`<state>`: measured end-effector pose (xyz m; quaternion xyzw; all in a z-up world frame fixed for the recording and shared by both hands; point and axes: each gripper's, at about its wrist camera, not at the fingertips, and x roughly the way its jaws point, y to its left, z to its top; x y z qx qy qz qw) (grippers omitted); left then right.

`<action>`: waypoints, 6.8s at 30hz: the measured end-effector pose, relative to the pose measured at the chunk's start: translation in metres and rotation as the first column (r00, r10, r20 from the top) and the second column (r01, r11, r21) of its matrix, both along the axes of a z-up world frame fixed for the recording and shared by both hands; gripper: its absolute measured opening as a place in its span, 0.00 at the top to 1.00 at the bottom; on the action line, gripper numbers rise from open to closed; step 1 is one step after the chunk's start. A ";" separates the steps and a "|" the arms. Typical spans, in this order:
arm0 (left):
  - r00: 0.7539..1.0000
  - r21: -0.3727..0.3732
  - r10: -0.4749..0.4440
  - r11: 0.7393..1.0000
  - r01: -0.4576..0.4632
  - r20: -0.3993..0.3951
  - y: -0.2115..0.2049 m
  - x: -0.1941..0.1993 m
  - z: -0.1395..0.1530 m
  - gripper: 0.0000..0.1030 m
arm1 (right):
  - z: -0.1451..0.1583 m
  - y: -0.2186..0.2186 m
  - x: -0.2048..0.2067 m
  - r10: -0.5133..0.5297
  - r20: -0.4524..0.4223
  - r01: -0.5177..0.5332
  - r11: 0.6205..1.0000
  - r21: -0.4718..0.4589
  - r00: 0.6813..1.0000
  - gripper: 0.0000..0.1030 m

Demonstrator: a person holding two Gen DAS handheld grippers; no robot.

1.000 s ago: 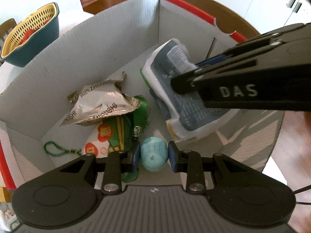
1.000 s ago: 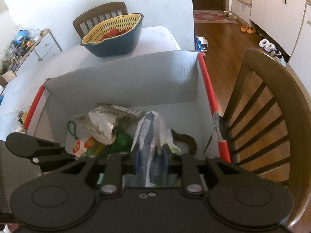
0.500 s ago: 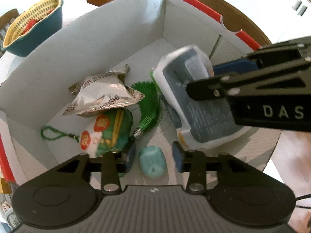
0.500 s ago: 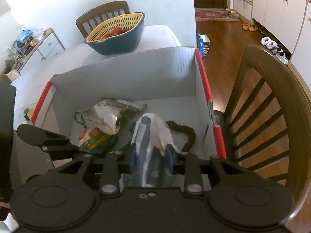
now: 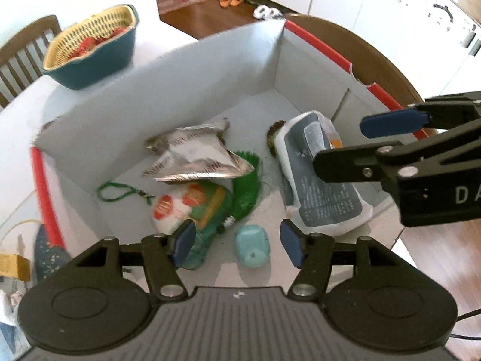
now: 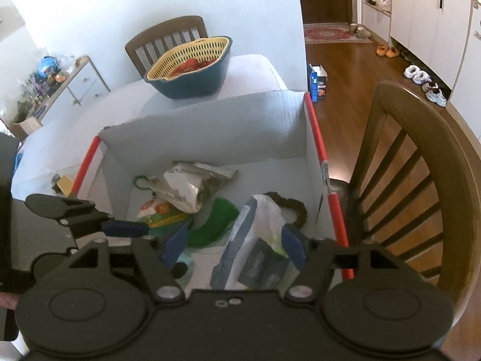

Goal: Organize objects
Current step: 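Open both tools, releasing the teal toy and printed bag in the box, then move both tools back over the blue plate, then grasp the black bead bag with the left tool while the right tool grasps the tape dispenser, then carry the bead bag and tape dispenser into the red shoebox with both tools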

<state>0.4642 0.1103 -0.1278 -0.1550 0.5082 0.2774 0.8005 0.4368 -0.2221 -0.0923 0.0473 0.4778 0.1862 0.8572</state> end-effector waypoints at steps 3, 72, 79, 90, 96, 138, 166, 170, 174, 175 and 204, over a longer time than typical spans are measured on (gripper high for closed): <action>1.000 0.003 0.011 1.000 -0.011 0.022 -0.007 -0.007 0.009 0.40 | 0.005 0.000 -0.005 -0.001 0.003 0.001 1.000 0.018 1.000 0.29; 0.960 0.175 0.180 0.960 -0.219 0.214 0.161 -0.334 0.043 0.01 | 0.016 0.291 -0.076 0.042 0.065 -0.037 0.997 -0.070 0.997 0.04; 0.971 0.215 0.163 0.956 -0.200 0.177 0.178 -0.334 0.017 0.01 | 0.002 0.304 -0.065 -0.022 0.055 0.027 0.995 -0.096 0.998 0.05; 0.985 0.285 0.086 0.950 -0.126 0.146 0.190 -0.320 -0.006 0.01 | -0.027 0.314 -0.030 -0.164 -0.039 0.160 0.982 -0.099 0.986 0.05; 0.984 0.279 0.072 0.953 -0.115 0.161 0.197 -0.317 -0.010 0.01 | -0.044 0.317 -0.016 -0.245 -0.123 0.238 0.969 -0.069 0.962 0.06; 0.981 0.196 0.009 0.979 -0.048 0.196 0.223 -0.309 -0.032 0.59 | -0.062 0.324 -0.044 -0.137 -0.170 0.137 0.991 -0.011 0.976 0.50; 0.980 0.169 0.015 0.984 -0.049 0.197 0.114 -0.283 0.087 0.63 | 0.031 0.259 -0.074 -0.014 -0.042 0.016 0.998 0.056 0.999 0.50; 0.982 0.170 -0.004 0.985 -0.028 0.186 0.092 -0.261 0.096 0.63 | 0.045 0.238 -0.074 -0.008 -0.007 0.009 0.997 0.072 1.000 0.50; 0.983 0.173 -0.030 0.985 -0.002 0.182 0.069 -0.235 0.100 0.63 | 0.049 0.210 -0.071 -0.023 0.012 0.022 0.997 0.080 1.000 0.50; 0.983 0.177 -0.036 0.984 0.004 0.179 0.063 -0.227 0.101 0.63 | 0.050 0.204 -0.071 -0.024 0.015 0.023 0.997 0.077 1.000 0.50; 0.994 0.092 -0.097 0.992 0.091 0.056 -0.010 -0.054 0.049 0.63 | 0.029 0.048 -0.020 -0.031 0.022 0.031 0.999 -0.008 0.999 0.50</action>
